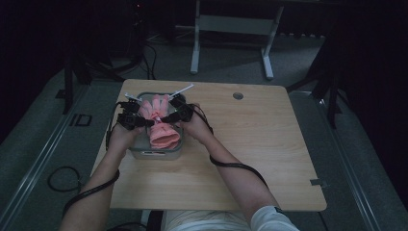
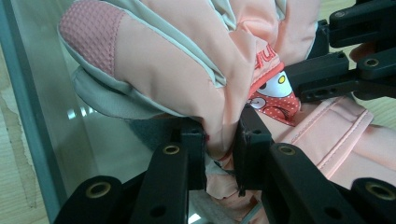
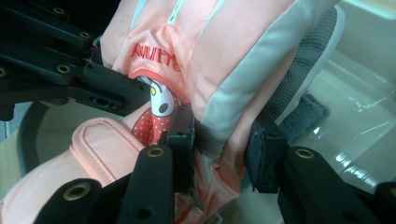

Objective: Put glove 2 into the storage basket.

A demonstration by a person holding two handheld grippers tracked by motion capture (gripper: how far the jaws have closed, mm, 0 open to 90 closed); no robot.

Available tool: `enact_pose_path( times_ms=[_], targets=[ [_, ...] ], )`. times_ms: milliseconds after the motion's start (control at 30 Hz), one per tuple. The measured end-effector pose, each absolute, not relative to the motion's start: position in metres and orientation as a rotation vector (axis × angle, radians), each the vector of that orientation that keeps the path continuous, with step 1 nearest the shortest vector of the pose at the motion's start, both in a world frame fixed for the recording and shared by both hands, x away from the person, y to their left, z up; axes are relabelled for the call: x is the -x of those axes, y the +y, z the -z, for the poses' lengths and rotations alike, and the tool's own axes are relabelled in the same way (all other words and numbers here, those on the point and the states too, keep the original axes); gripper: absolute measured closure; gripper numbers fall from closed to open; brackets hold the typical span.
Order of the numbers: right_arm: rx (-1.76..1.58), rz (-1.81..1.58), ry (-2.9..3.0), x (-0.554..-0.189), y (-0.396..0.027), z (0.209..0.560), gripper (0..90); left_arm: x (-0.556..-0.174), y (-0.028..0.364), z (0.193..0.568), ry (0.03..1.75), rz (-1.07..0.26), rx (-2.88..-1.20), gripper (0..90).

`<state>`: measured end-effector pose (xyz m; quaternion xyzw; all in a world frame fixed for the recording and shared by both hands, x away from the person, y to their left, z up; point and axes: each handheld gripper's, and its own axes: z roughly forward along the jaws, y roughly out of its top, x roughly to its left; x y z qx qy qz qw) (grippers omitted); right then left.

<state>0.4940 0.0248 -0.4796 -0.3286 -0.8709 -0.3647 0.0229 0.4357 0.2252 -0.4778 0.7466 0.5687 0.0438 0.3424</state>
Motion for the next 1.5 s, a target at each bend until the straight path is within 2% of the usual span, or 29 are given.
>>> enact_pose_path(
  times_ms=[300, 833, 1267, 1367, 1400, 1500],
  targets=[
    [1.035, 1.062, -2.725, -0.501, 0.030, 0.484, 62.9, -0.443, 0.227, 0.485, 1.518, -0.085, -1.947, 72.0],
    [1.111, 1.041, -2.728, -0.506, 0.028, 0.488, 67.0, -0.443, 0.226, 0.493, 1.535, -0.127, -1.992, 75.3],
    [1.138, 1.037, -2.705, -0.510, 0.026, 0.491, 66.9, -0.445, 0.226, 0.496, 1.545, -0.146, -1.995, 75.1],
    [1.138, 1.032, -2.709, -0.511, 0.026, 0.490, 62.8, -0.445, 0.228, 0.494, 1.560, -0.145, -1.966, 72.1],
    [1.135, 1.040, -2.713, -0.511, 0.026, 0.489, 57.0, -0.444, 0.229, 0.493, 1.554, -0.162, -1.957, 65.9],
    [1.151, 1.052, -2.700, -0.514, 0.023, 0.488, 50.3, -0.440, 0.228, 0.490, 1.552, -0.227, -1.941, 56.8]
  ],
)
